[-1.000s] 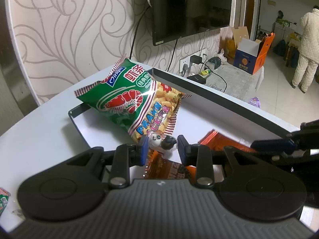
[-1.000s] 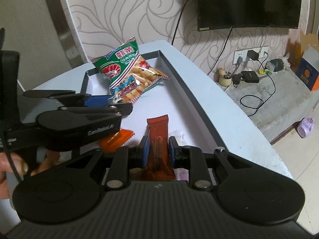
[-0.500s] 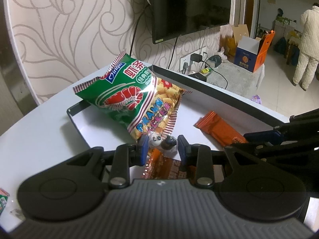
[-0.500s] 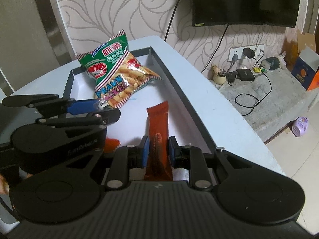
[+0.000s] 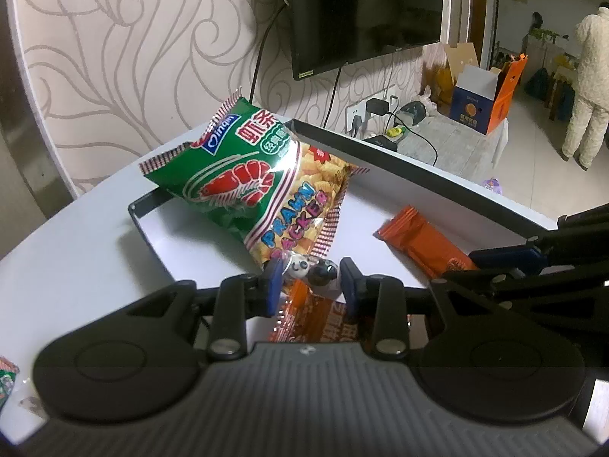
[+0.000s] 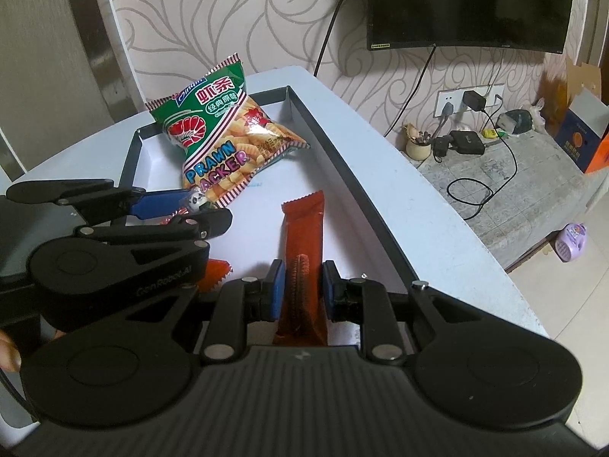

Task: Organize snacks
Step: 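Lower the red bar into the box with the right gripper while the left lowers the panda candy, then open both grippers to release the red bar and panda candy in the box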

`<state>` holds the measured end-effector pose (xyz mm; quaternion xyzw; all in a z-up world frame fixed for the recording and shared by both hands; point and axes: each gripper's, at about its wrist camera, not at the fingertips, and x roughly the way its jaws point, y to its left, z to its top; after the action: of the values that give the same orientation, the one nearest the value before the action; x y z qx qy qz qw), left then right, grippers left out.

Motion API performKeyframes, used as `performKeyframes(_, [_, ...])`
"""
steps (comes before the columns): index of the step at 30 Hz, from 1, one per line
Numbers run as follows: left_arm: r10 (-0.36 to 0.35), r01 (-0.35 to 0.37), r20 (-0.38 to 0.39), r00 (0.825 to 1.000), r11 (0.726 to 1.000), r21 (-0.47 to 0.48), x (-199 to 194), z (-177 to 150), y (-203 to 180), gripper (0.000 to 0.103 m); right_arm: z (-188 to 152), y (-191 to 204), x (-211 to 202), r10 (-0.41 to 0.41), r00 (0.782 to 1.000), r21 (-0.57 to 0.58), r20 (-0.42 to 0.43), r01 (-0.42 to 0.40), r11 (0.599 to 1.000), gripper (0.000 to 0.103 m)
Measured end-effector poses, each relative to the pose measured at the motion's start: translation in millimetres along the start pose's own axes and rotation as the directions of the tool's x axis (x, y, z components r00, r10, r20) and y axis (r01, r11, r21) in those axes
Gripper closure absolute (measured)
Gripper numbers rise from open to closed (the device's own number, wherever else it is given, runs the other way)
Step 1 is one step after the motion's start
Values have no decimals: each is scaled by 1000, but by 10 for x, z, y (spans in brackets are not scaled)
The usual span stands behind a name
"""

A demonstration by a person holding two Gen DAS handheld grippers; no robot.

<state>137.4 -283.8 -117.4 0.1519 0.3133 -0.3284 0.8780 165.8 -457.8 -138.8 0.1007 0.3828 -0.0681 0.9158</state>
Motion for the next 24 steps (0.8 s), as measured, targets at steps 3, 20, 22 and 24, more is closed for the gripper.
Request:
performKeyframes(3, [3,-3,-6,1000,1000,-2,13,0,1,63,-6,1,2,-3,1000,-4,-1,3,1000,78])
performKeyframes(20, [11,-10,-35,999,1000,9,13,-7,-21,59,9,-17,49,-28,1000,-12,-5,27,1000,78])
performKeyframes(22, [14,-13,-34,999,1000,13,8,-18,-35,59,3,-21,41,-28,1000,-12,-5,28,1000,78])
performKeyframes(24, [12,-12,-31,999,1000,15,9,-18,-31,59,-5,-2,35,-26,1000,-14,-7,26,1000,77])
